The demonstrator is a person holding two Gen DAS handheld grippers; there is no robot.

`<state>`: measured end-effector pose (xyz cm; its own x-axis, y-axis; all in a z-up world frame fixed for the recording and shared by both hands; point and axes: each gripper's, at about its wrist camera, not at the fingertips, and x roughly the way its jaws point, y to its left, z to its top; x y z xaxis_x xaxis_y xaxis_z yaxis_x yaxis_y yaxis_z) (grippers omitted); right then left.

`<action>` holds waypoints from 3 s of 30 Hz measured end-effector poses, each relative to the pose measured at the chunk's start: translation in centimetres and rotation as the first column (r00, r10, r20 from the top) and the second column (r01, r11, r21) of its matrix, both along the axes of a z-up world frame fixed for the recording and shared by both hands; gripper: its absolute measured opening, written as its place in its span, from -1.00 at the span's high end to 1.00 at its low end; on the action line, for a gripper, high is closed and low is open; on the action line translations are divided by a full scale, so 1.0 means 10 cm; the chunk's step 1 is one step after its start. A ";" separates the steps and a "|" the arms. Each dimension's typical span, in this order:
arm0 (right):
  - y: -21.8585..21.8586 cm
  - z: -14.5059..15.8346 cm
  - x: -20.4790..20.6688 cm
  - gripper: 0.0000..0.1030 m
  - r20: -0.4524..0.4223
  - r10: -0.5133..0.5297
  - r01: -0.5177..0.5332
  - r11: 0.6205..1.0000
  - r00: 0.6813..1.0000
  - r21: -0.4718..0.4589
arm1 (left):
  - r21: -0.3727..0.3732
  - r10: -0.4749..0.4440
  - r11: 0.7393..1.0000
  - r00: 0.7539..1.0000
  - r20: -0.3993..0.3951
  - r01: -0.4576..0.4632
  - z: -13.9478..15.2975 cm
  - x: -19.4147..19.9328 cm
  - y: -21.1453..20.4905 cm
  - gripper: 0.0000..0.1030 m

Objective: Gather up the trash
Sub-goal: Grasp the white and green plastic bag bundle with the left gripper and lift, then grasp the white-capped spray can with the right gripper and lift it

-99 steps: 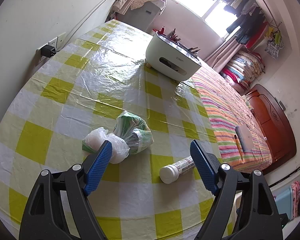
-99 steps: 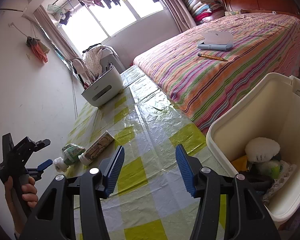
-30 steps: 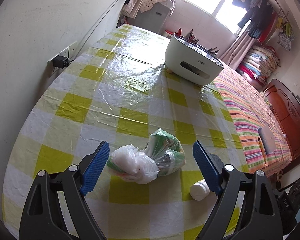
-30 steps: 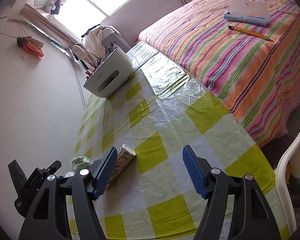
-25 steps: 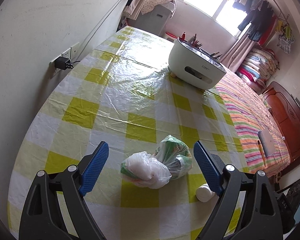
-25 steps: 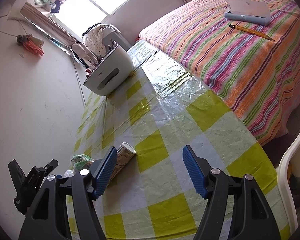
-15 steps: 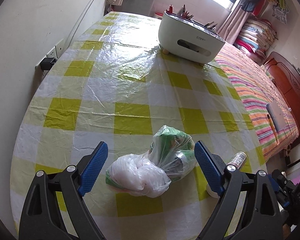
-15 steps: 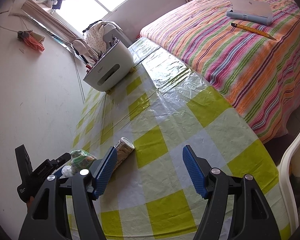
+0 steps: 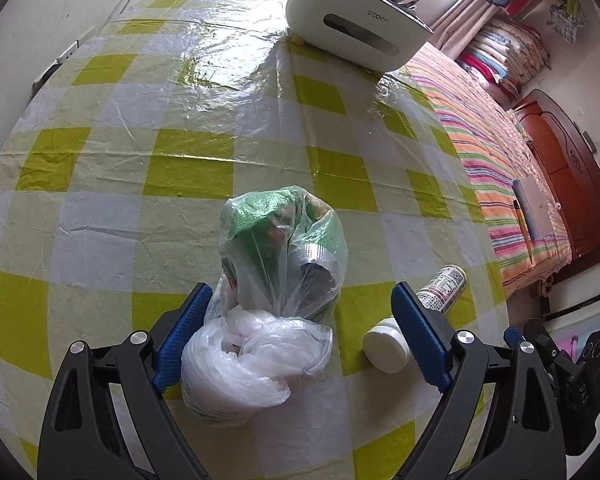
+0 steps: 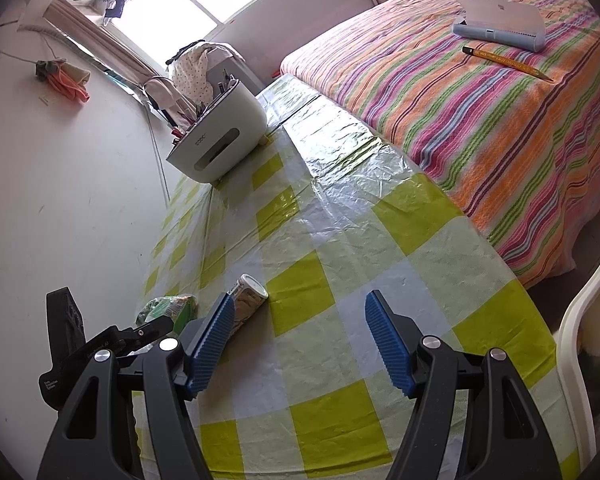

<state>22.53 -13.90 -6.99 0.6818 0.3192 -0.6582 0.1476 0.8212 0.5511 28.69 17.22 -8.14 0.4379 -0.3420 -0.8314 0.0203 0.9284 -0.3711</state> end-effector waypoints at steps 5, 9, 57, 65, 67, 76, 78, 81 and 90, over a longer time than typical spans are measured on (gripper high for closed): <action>0.04 -0.01 0.00 -0.28 0.004 0.007 -0.007 1.000 1.000 -0.019 | -0.022 0.045 0.999 0.999 0.001 -0.044 0.01 -0.04 -0.05 -0.74; 0.07 -0.01 -0.01 -0.28 0.005 0.013 -0.013 0.999 1.000 -0.031 | 0.004 0.053 0.999 0.999 0.001 -0.053 0.02 -0.08 -0.14 -0.65; 0.96 -0.13 0.49 -0.28 -0.224 -0.009 -0.025 0.989 0.975 -0.149 | -0.168 0.225 0.966 0.957 0.185 -0.194 0.53 -0.61 0.22 0.26; 1.13 -0.18 0.62 -0.28 -0.244 -0.047 0.005 0.985 0.969 -0.170 | -0.210 0.240 0.958 0.950 0.199 -0.198 0.63 -0.65 0.34 0.26; 1.18 -0.21 0.66 -0.31 -0.257 -0.044 -0.001 0.985 0.965 -0.174 | -0.218 0.246 0.955 0.949 0.196 -0.202 0.63 -0.65 0.36 0.26; 1.48 -0.23 0.76 -0.27 -0.247 0.061 -0.143 0.933 0.967 -0.331 | -0.223 0.247 0.954 0.948 0.199 -0.202 0.64 -0.69 0.38 0.26; 1.54 -0.24 0.75 -0.26 -0.246 0.097 -0.188 0.905 0.964 -0.381 | -0.215 0.239 0.957 0.951 0.199 -0.195 0.64 -0.68 0.36 0.25; 1.61 -0.26 0.71 -0.13 -0.243 0.155 -0.255 0.848 0.957 -0.464 | -0.207 0.231 0.960 0.953 0.198 -0.189 0.64 -0.67 0.33 0.25; 1.47 -0.27 0.48 0.29 -0.216 0.294 -0.365 0.760 0.931 -0.538 | -0.167 0.204 0.971 0.957 0.205 -0.171 0.63 -0.68 0.22 0.25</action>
